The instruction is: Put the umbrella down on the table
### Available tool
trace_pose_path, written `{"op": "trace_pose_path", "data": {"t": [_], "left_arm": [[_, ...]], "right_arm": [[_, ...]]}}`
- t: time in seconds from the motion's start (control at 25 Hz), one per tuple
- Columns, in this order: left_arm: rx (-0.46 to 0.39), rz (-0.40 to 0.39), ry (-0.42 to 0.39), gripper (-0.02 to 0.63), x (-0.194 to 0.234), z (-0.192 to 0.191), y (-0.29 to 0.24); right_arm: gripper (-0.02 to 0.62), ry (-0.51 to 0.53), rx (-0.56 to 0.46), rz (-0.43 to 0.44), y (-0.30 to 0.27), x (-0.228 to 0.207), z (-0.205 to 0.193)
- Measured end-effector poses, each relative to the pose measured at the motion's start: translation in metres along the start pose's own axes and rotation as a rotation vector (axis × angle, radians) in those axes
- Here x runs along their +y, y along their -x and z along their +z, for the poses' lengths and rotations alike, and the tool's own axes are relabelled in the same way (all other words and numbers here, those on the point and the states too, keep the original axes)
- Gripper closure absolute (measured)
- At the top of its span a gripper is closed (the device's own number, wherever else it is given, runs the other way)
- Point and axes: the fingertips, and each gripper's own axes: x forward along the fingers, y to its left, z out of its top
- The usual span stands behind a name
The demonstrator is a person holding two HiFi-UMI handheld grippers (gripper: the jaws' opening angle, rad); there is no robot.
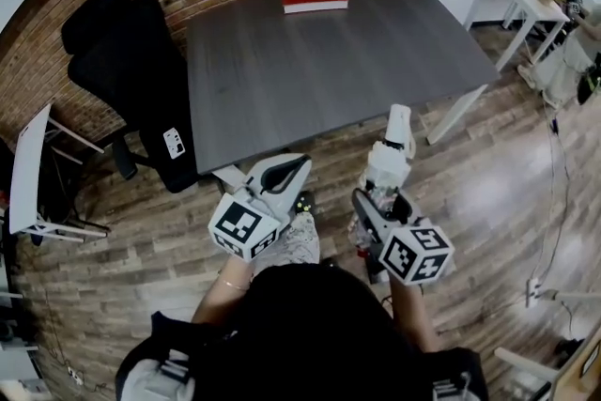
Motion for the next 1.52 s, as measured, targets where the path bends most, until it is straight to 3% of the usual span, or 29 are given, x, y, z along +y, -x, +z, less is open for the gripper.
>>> {"op": "trace_pose_path", "data": {"t": [0.48, 1.52], "left_arm": [[-0.006, 0.042, 0.036, 0.604, 0.056, -0.008, -0.011], [-0.005, 0.059, 0.138, 0.604, 0.266, -0.028, -0.106]], "right_arm": [[0.304, 0.01, 0.026, 0.003, -0.059, -0.007, 0.024], [0.304, 0.02, 0.112, -0.043, -0.267, -0.035, 0.108]]}}
